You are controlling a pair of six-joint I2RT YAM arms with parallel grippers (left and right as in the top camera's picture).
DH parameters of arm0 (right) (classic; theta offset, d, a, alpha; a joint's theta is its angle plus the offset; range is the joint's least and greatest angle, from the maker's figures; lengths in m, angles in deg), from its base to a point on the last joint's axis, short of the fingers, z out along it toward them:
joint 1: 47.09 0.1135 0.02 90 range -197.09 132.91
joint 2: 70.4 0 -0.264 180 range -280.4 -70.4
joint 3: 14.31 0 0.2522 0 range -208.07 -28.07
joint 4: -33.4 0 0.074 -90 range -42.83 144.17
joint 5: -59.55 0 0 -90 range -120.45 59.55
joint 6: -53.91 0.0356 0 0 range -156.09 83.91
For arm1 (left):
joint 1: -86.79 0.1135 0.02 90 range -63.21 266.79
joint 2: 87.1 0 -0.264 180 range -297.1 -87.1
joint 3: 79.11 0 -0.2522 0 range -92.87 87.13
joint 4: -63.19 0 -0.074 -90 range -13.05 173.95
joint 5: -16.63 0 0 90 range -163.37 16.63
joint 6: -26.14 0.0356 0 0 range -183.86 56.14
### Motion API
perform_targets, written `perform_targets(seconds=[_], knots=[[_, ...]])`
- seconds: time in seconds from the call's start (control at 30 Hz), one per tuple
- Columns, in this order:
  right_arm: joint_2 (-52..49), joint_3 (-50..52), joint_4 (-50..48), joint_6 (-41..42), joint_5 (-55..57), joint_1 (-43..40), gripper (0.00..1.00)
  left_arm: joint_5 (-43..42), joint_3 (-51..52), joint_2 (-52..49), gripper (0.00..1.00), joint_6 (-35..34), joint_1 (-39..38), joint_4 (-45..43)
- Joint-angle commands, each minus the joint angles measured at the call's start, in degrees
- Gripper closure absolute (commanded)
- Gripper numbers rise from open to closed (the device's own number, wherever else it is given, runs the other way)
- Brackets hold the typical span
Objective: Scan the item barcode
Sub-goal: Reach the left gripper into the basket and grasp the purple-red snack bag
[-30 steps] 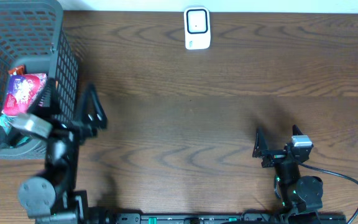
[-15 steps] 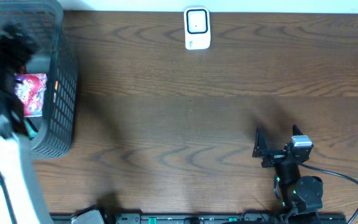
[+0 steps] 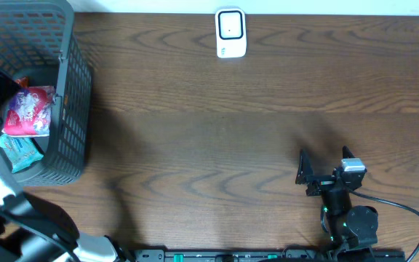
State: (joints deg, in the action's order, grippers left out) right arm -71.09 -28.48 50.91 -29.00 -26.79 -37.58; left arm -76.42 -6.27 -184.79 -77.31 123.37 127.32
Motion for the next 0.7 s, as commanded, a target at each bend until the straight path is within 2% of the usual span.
perform_targets(seconds=[0.0,0.17,0.63,0.67], knots=[[0.3,0.1,0.2,-0.5,0.1,-1.0,0.01,0.1,-1.4,-3.4,0.02,-3.0,0.0,2.2],[0.3,0.1,0.2,-0.5,0.1,-1.0,0.01,-0.2,-1.4,-8.4,0.02,-13.9,0.0,5.9],[0.3,0.1,0.2,-0.5,0.1,-1.0,0.01,-8.8,-0.9,-21.1,0.02,-14.3,-0.1,4.1],[0.3,0.1,0.2,-0.5,0.1,-1.0,0.01,-9.5,-0.9,-22.0,0.00,-14.1,-0.1,3.8]])
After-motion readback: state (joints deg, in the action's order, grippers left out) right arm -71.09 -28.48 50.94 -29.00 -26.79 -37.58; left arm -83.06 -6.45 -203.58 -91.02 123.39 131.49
